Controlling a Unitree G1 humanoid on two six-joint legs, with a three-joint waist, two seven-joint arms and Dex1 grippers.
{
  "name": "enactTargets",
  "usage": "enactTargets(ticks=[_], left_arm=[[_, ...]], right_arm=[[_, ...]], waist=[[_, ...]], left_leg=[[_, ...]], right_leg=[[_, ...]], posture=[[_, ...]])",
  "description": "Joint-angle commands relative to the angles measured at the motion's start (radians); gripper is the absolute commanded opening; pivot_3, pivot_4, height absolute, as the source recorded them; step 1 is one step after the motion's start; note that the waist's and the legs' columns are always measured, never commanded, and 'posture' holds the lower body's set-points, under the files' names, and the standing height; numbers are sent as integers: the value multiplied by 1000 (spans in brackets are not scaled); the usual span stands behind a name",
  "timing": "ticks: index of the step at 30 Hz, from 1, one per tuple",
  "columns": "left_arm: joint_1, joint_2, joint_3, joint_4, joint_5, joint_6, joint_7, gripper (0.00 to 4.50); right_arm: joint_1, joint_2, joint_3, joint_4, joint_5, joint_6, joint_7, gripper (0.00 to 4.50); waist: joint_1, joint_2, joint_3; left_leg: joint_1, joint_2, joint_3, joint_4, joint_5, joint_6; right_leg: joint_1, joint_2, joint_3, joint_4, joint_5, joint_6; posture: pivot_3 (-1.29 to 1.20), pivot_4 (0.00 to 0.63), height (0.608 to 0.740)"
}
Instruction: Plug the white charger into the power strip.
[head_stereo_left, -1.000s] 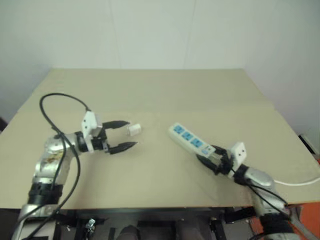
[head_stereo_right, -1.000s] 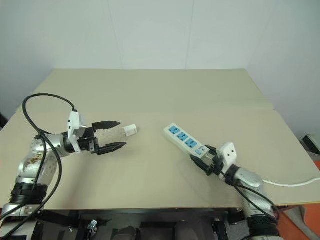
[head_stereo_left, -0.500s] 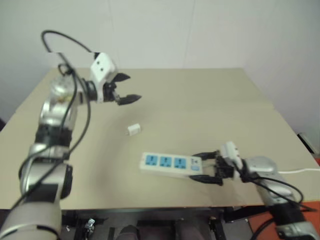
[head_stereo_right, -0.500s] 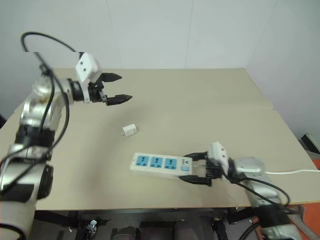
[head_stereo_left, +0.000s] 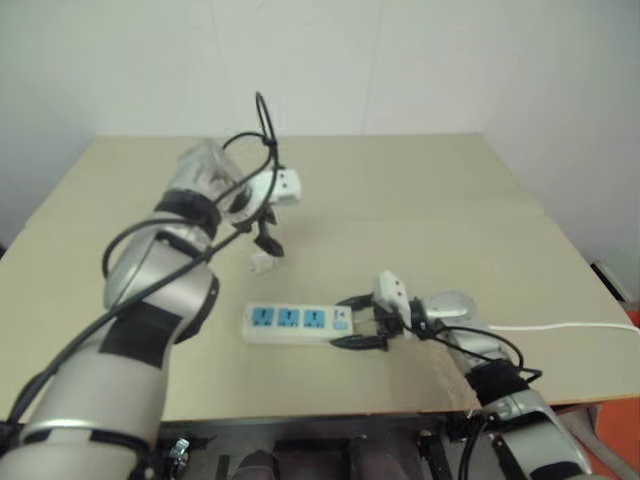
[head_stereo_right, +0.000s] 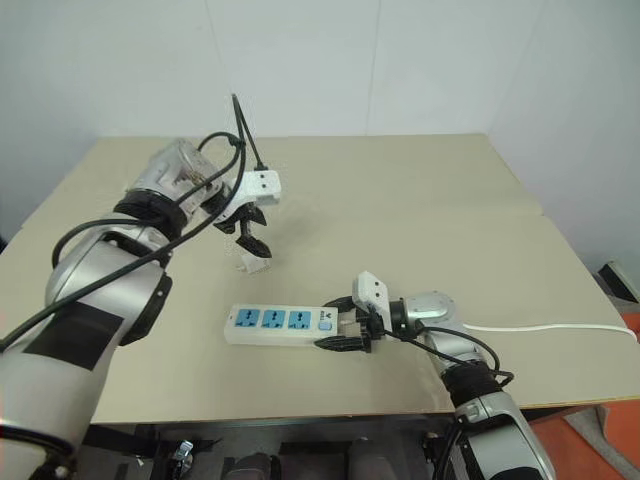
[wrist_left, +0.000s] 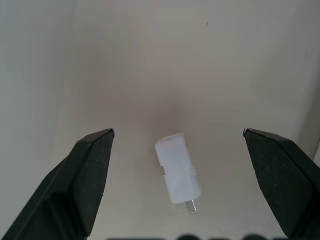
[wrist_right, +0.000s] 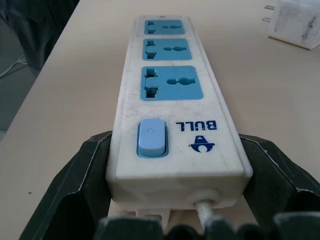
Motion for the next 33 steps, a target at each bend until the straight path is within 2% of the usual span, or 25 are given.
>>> enactTargets(ticks=[1, 14, 33], left_arm=[[-48, -47, -4, 16, 52, 22, 72, 4500], [23, -128, 35, 48, 121, 147, 260, 4500], [75, -132, 54, 51, 171, 195, 279, 4500]], right_arm=[[17, 14, 12, -47, -17, -9, -28, 3447], [113, 22, 22, -172, -48, 23, -129, 3447], [167, 21, 35, -236, -56, 42, -194, 3447]], waist=[[0, 0, 0], [-5, 0, 0], [-2, 0, 0]], left_leg=[[0, 0, 0, 0, 0, 0], [1, 0, 0, 0, 0, 0], [1, -1, 0, 0, 0, 0]], right_leg=[[0, 0, 0, 0, -1, 2], [0, 0, 1, 1, -2, 4], [1, 0, 0, 1, -1, 2]], posture=[[0, 150, 740], [0, 150, 740], [0, 150, 740]])
